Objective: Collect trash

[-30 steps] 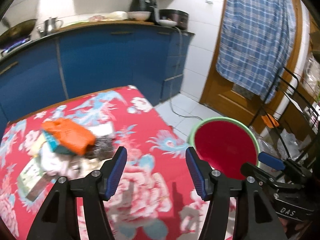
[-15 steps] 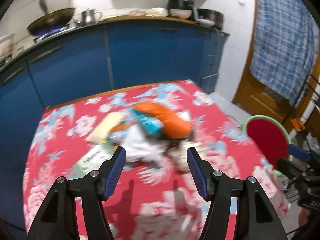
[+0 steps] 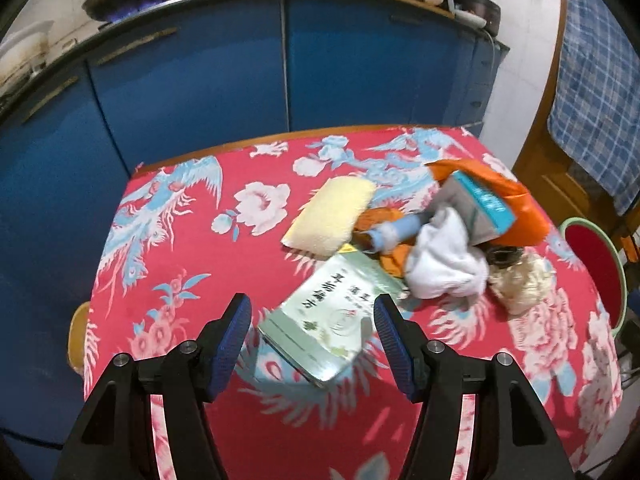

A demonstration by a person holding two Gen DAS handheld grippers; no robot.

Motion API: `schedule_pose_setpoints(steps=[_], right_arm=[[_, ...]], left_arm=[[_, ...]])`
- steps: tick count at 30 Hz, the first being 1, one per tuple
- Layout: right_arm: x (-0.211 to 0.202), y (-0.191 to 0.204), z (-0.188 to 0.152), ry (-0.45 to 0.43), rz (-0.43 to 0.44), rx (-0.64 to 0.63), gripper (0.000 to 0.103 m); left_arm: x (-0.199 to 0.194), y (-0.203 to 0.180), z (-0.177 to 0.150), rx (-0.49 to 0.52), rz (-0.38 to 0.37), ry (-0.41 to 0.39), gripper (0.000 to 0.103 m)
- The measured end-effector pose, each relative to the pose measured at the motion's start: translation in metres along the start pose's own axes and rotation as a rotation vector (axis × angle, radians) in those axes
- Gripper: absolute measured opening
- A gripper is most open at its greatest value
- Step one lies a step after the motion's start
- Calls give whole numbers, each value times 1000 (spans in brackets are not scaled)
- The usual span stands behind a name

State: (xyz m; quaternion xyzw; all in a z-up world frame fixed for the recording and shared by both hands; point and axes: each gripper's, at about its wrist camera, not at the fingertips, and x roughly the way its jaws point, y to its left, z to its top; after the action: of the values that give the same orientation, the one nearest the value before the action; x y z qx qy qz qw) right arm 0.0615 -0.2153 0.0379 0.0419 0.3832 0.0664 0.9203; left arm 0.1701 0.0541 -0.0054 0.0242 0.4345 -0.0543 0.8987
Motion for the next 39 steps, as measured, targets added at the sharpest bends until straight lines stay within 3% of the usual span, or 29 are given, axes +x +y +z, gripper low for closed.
schedule_pose_setpoints(steps=[10,19,23,28,36,39], right_arm=[[3,5,-1,16,-10,-11,80],[7,0,-3,29,-9,6,80],[10,0,-4,35,-9,7,80],[11,1,-4,38,-12,4,80],[17,2,-6,57,-12,7,80],[20,2,-6,65,-9,7,80]], left_arm=[[30,17,0,-62,-144,74,65],[14,-4,-17,26,-171,98,66],[14,-20,-23,106,-134,93,73],[20,-41,-28,196,-57,64,74],[33,-41,-23,171,-29,17,73],[33,-40,-24,155,-31,-1,67]])
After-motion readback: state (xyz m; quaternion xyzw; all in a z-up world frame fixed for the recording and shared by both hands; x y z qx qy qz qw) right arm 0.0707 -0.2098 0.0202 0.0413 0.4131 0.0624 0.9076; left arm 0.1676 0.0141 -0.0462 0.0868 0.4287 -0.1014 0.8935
